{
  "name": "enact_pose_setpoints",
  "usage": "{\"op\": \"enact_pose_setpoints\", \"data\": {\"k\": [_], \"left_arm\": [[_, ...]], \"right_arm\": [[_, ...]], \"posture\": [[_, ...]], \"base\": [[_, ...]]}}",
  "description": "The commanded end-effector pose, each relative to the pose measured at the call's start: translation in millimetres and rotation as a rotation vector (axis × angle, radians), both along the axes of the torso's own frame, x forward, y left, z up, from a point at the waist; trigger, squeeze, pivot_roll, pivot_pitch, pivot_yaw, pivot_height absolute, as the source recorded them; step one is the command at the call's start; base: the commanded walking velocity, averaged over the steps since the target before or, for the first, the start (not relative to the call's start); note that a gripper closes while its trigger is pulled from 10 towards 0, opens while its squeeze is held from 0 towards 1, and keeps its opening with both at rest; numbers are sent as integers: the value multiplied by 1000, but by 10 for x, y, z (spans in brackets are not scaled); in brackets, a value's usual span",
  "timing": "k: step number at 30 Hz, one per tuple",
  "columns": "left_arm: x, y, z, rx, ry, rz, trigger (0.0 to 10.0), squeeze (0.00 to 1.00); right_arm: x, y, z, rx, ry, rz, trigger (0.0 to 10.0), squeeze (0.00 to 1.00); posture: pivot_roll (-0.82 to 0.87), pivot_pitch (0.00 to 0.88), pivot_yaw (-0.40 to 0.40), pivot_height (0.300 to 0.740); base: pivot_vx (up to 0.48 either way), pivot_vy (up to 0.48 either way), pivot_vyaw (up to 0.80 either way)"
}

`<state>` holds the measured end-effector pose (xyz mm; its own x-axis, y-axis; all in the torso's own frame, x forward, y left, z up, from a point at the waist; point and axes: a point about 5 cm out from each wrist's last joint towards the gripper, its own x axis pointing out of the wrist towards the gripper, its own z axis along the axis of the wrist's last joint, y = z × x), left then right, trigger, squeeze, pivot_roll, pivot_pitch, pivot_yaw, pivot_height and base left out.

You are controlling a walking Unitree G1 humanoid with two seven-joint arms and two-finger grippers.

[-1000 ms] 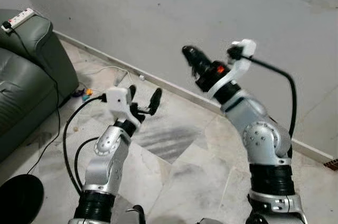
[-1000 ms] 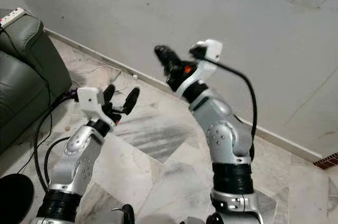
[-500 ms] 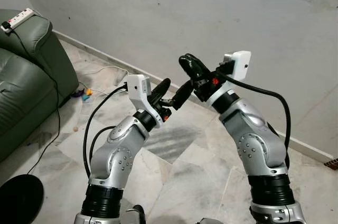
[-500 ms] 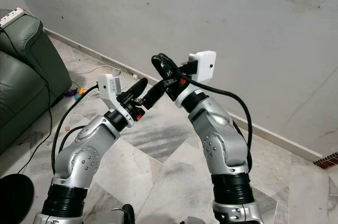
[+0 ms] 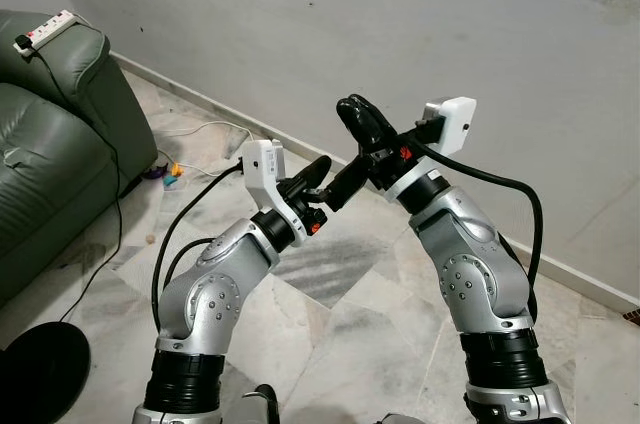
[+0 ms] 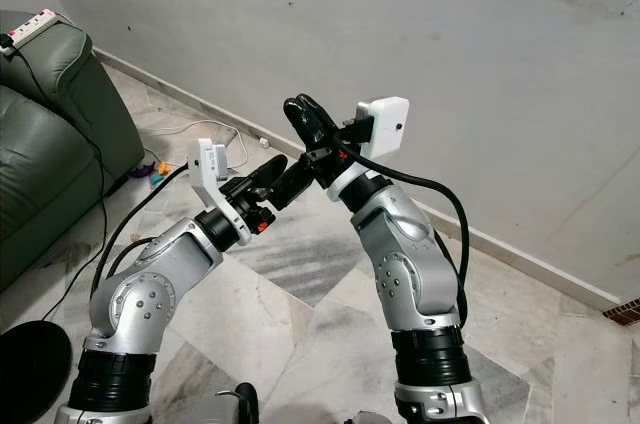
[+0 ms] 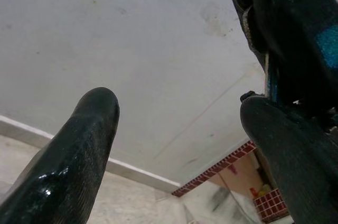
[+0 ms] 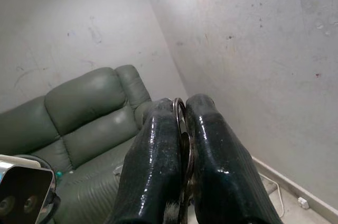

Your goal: Hang keys on a hook

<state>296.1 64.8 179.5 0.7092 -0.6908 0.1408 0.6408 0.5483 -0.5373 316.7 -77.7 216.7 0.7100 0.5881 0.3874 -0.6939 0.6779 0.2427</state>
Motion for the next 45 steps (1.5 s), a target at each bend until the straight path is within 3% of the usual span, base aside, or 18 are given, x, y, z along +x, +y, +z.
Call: {"op": "enact_pose_setpoints", "data": {"k": [1, 5, 6, 7, 8, 10, 11, 16, 25, 33, 40, 45], "left_arm": [[-118, -162, 170, -11, -90, -118, 10000, 0], [-156, -141, 184, -11, -96, -125, 10000, 0], [-173, -139, 206, -17, -104, -133, 7765, 0], [-183, -139, 221, -22, -109, -138, 7765, 0], [-193, -134, 235, -18, -111, -143, 4706, 0], [-216, -131, 237, -8, -109, -160, 8941, 0], [-229, -130, 223, 7, -106, -170, 10000, 0], [-246, -118, 190, 10, -89, -182, 10000, 0], [-324, -152, 238, -8, -86, -313, 10000, 0], [-226, -106, 296, -2, -103, -274, 10000, 0], [-185, 10, 217, 31, -80, -221, 10000, 0], [-240, 129, 103, 65, -46, -196, 10000, 0]], "right_arm": [[29, 42, -65, -21, 32, 2, 10000, 0], [46, 31, -76, -23, 28, -5, 10000, 0], [52, 30, -77, -25, 26, -7, 10000, 0], [56, 30, -78, -26, 24, -8, 10000, 0], [62, 32, -76, -28, 21, -10, 10000, 0], [77, 29, -74, -29, 18, -13, 10000, 0], [85, 24, -72, -29, 16, -16, 10000, 0], [103, -2, -60, -30, 7, -23, 10000, 0], [206, -96, 6, -30, -20, -53, 10000, 0], [241, -150, 31, -9, -23, -57, 10000, 0], [288, -259, 75, -16, -44, -90, 10000, 0], [314, -344, 83, -63, -72, -131, 10000, 0]], "posture": [[-68, 217, 45, 740], [-63, 217, 45, 740], [-61, 217, 45, 740], [-61, 217, 45, 740], [-59, 217, 45, 740], [-57, 216, 45, 740], [-58, 215, 46, 740], [-58, 215, 46, 740], [-57, 215, 47, 740], [-57, 216, 47, 740], [-56, 215, 50, 740], [-48, 213, 47, 740]], "base": [[0, 0, 0], [0, 0, 0], [0, 0, 0], [0, 0, 0], [0, 0, 0], [0, 0, 0], [0, 0, 0], [0, 0, 0], [0, 0, 0], [0, 0, 0], [0, 0, 0], [0, 0, 0]]}}
